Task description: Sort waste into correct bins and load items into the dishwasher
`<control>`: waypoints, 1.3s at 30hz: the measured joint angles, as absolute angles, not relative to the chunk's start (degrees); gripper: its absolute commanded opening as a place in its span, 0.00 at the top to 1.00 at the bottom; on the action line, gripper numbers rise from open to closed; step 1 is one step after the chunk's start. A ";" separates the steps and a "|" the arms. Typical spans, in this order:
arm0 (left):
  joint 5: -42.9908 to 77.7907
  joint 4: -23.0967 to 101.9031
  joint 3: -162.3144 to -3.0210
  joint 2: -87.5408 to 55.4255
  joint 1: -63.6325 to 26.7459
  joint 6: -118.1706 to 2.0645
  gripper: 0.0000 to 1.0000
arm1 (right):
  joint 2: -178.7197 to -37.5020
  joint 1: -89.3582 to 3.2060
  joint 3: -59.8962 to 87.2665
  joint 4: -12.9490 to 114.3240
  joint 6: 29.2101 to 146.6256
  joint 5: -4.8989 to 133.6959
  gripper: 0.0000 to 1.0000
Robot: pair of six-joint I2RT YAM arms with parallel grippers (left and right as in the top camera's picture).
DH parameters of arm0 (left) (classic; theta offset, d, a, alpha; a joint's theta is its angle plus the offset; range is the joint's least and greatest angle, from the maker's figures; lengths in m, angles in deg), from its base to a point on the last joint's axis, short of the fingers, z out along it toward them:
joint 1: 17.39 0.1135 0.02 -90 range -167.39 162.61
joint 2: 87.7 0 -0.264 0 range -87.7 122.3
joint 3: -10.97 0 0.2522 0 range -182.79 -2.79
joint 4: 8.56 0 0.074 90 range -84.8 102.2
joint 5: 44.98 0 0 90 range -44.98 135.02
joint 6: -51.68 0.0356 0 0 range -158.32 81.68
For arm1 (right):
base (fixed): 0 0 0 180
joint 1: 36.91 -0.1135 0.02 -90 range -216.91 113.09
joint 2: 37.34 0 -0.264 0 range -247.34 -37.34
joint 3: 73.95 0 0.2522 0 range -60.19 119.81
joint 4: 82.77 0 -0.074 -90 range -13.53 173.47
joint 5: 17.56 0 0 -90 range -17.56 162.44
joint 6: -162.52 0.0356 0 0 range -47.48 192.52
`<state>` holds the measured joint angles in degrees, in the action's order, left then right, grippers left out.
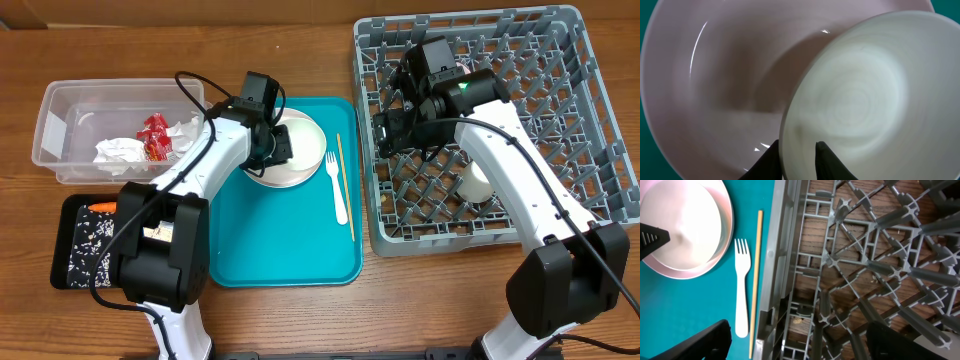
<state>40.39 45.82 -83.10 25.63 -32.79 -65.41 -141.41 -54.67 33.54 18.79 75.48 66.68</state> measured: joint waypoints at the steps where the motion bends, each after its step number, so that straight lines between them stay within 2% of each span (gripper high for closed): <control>1: 40.39 45.82 -83.10 25.63 -32.79 -65.41 0.79 | -141.41 -54.67 33.54 18.74 75.50 66.68 0.11; 9: 40.61 45.86 -83.10 25.63 -32.79 -65.39 0.84 | -141.41 -54.67 33.54 18.74 75.50 66.68 0.11; 14: 41.05 45.91 -83.10 25.33 -32.79 -65.41 0.95 | -141.41 -54.67 33.54 19.18 75.50 66.70 0.10; 25: 45.11 47.41 -83.10 15.95 -32.79 -64.40 0.96 | -141.41 -54.67 33.54 20.38 75.48 65.48 0.00; 32: 45.22 51.54 -83.10 10.27 -32.77 -63.13 0.96 | -141.41 -53.14 33.54 19.75 72.16 52.72 0.00; 39: 39.24 56.29 -83.10 4.74 -32.75 -60.58 0.96 | -141.41 -45.58 33.54 17.96 67.26 33.66 0.00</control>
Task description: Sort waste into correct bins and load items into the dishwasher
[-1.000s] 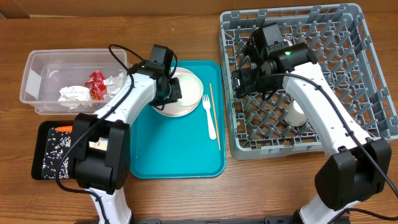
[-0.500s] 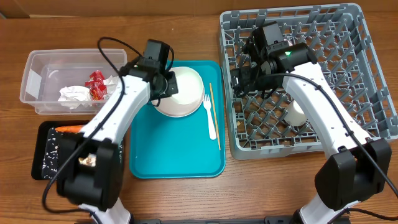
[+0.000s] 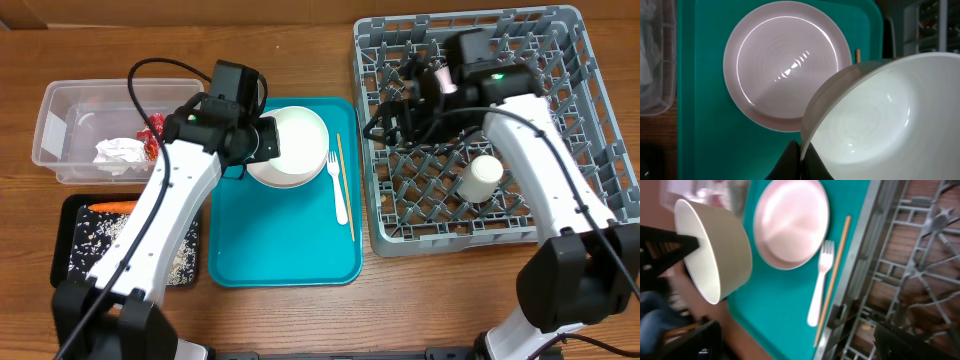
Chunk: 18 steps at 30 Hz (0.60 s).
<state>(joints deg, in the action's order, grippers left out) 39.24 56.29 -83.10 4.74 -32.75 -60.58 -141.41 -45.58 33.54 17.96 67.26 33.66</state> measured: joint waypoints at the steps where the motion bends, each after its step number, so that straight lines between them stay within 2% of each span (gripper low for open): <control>1: 38.43 56.40 -83.10 4.06 -32.75 -60.53 0.96 | -141.41 -44.90 33.54 17.21 66.17 31.56 0.00; 8: 34.27 56.46 -83.10 2.40 -32.79 -60.40 0.96 | -141.41 -45.58 33.54 14.48 60.66 23.06 0.00; 18: 31.34 56.46 -83.10 2.40 -33.67 -60.40 0.96 | -141.41 -48.44 33.54 15.49 59.46 21.15 0.00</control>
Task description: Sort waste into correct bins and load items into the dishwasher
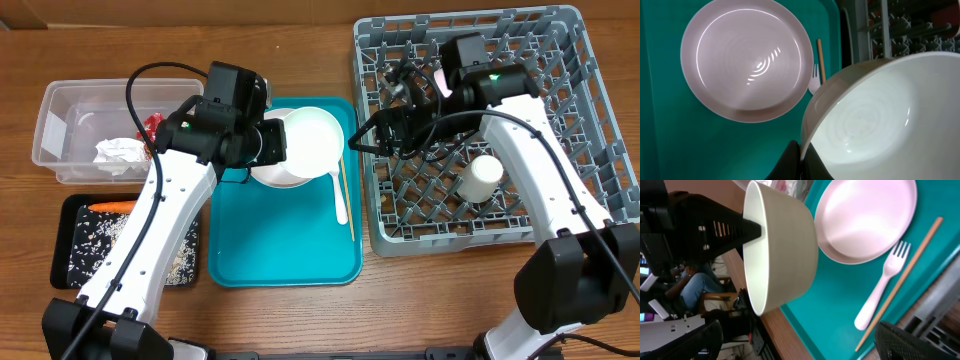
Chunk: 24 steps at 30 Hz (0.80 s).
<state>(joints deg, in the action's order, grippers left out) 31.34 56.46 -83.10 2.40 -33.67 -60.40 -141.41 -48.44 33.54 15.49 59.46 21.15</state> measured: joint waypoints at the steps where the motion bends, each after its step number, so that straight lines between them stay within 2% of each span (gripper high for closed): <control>1: 30.99 56.46 -83.10 2.40 -33.82 -60.40 0.96 | -141.41 -48.88 33.54 15.77 59.37 21.13 0.00; 24: 21.40 57.62 -83.10 2.40 -34.15 -59.11 0.96 | -141.41 -52.00 33.54 18.09 59.09 19.14 0.00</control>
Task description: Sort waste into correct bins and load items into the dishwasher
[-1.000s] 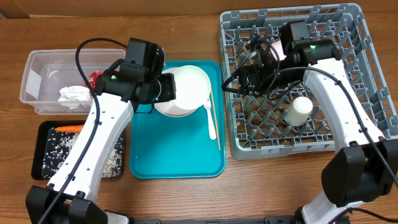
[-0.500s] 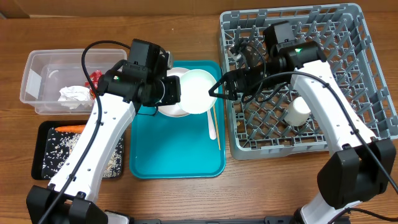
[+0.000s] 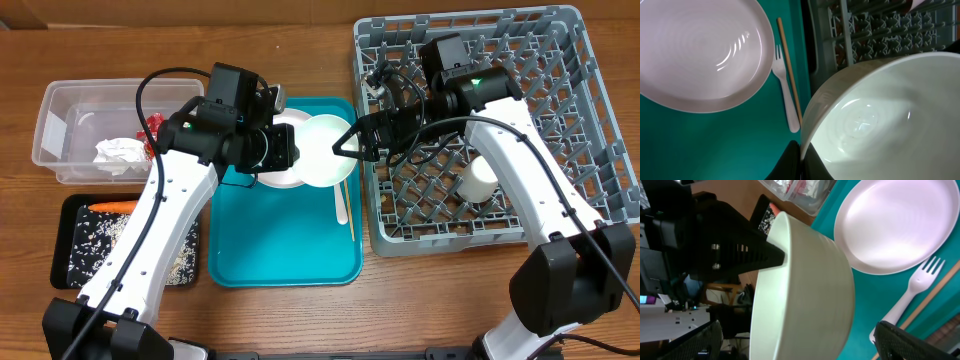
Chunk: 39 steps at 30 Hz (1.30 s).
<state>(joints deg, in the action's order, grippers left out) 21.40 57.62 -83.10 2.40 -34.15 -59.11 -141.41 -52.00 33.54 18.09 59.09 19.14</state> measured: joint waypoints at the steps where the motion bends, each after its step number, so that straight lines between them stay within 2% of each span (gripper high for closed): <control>1: 21.36 57.64 -83.10 2.40 -34.28 -59.11 0.96 | -141.41 -52.00 33.54 18.15 59.15 18.90 0.00; 8: 21.18 57.66 -83.10 2.40 -35.72 -59.11 0.96 | -141.41 -52.00 33.54 18.55 59.22 18.27 0.02; 13: 21.18 57.73 -83.10 2.40 -35.85 -59.11 0.96 | -141.41 -52.00 33.54 18.81 59.15 18.18 0.18; 17: 21.20 57.75 -83.10 2.40 -35.85 -59.11 0.96 | -141.41 -52.00 33.54 18.98 59.37 18.18 0.22; 23: 21.22 57.82 -83.10 2.40 -35.85 -59.11 0.96 | -141.41 -51.96 33.54 19.40 59.24 18.79 0.40; 27: 21.22 57.86 -83.10 2.40 -35.85 -59.11 0.96 | -141.41 -51.90 33.54 19.46 59.42 19.30 0.43; 39: 21.22 57.75 -83.10 2.40 -35.87 -59.09 0.96 | -141.41 -51.92 33.54 19.51 59.39 19.49 0.42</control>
